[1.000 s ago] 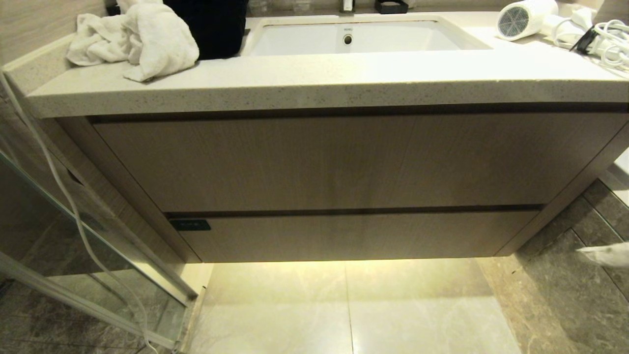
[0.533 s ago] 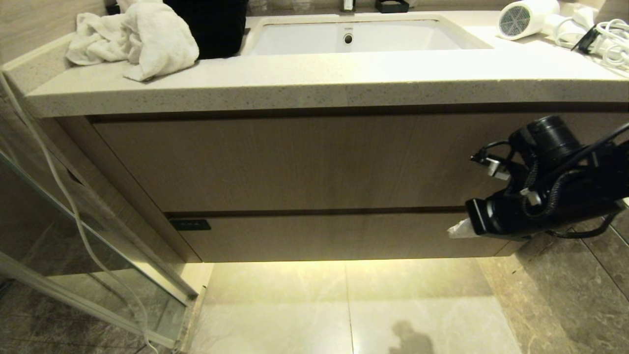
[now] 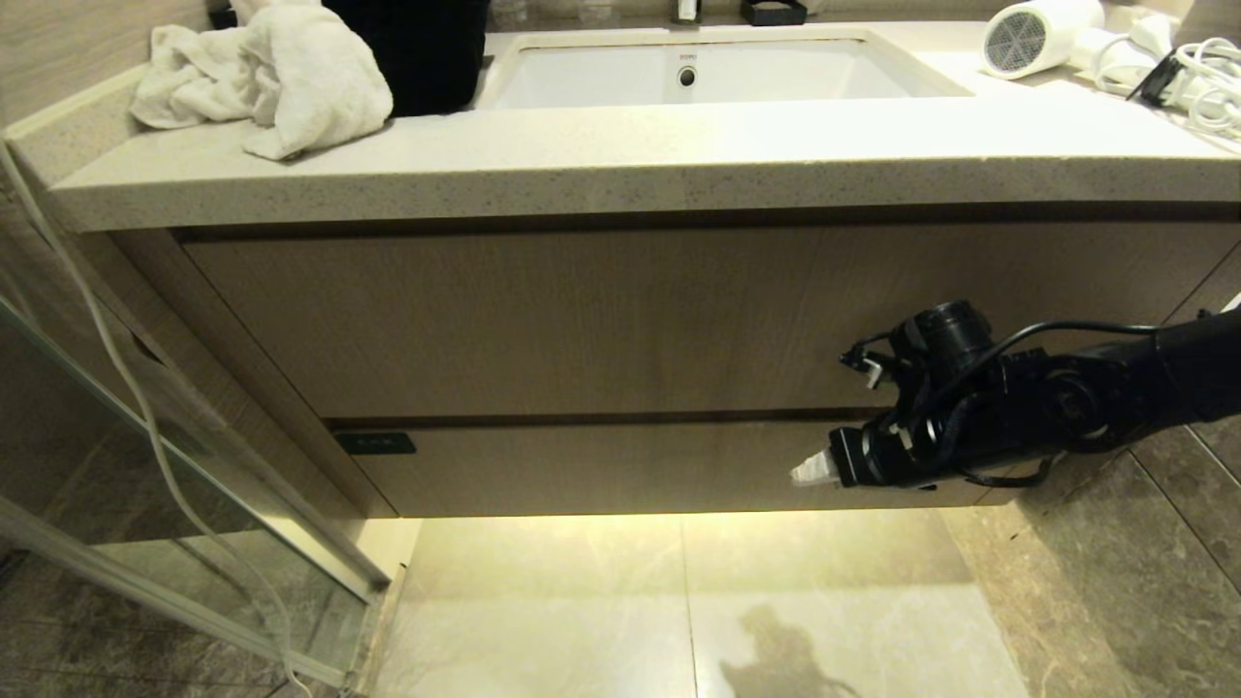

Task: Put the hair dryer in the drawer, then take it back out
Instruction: Pull open the drawer

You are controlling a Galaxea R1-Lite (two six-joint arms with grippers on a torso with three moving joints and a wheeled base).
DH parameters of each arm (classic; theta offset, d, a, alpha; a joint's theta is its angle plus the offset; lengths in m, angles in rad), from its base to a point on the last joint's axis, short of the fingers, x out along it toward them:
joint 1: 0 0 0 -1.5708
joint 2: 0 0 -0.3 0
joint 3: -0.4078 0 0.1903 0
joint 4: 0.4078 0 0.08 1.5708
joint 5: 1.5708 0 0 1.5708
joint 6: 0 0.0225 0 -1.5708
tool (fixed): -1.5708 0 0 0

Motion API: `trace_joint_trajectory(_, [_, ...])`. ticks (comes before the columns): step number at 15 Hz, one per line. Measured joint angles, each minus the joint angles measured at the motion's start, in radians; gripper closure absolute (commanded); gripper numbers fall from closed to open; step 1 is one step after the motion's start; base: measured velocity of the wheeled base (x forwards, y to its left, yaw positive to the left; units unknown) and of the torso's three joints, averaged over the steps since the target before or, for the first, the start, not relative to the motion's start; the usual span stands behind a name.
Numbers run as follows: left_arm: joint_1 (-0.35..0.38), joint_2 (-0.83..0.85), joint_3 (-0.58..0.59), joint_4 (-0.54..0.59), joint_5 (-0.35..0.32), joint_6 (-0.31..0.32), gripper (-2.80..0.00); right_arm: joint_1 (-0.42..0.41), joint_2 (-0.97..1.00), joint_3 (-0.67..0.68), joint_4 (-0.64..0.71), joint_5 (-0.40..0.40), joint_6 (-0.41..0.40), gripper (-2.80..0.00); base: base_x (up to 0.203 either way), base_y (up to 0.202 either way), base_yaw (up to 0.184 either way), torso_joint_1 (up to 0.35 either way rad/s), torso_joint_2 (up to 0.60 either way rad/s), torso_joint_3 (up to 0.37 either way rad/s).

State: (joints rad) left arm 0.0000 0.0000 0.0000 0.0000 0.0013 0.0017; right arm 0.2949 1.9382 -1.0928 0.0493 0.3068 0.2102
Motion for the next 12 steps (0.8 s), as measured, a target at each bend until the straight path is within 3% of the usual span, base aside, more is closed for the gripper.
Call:
trace_joint_trajectory(3, [0.0, 0.0, 0.0, 0.0, 0.0, 0.0, 0.0, 0.001, 0.035, 0.041, -0.12, -0.002, -0.001, -2.8, 0.0, 0.0, 0.0, 0.0, 0.0, 0.0])
trace_joint_trajectory(6, [0.0, 0.0, 0.0, 0.0, 0.0, 0.0, 0.0, 0.001, 0.071, 0.113, -0.349, -0.02, -0.014, -2.8, 0.0, 0.0, 0.0, 0.0, 0.0, 0.0])
trace_joint_trajectory(8, [0.0, 0.0, 0.0, 0.0, 0.0, 0.0, 0.0, 0.002, 0.104, 0.153, -0.471, -0.123, -0.023, -2.8, 0.0, 0.0, 0.0, 0.0, 0.0, 0.0])
trace_joint_trajectory(10, [0.0, 0.0, 0.0, 0.0, 0.0, 0.0, 0.0, 0.014, 0.126, 0.175, -0.501, -0.217, -0.056, -2.8, 0.0, 0.0, 0.0, 0.0, 0.0, 0.0])
trace_joint_trajectory(12, [0.0, 0.0, 0.0, 0.0, 0.0, 0.0, 0.0, 0.016, 0.131, 0.174, -0.499, -0.215, -0.141, -2.8, 0.0, 0.0, 0.0, 0.0, 0.0, 0.0])
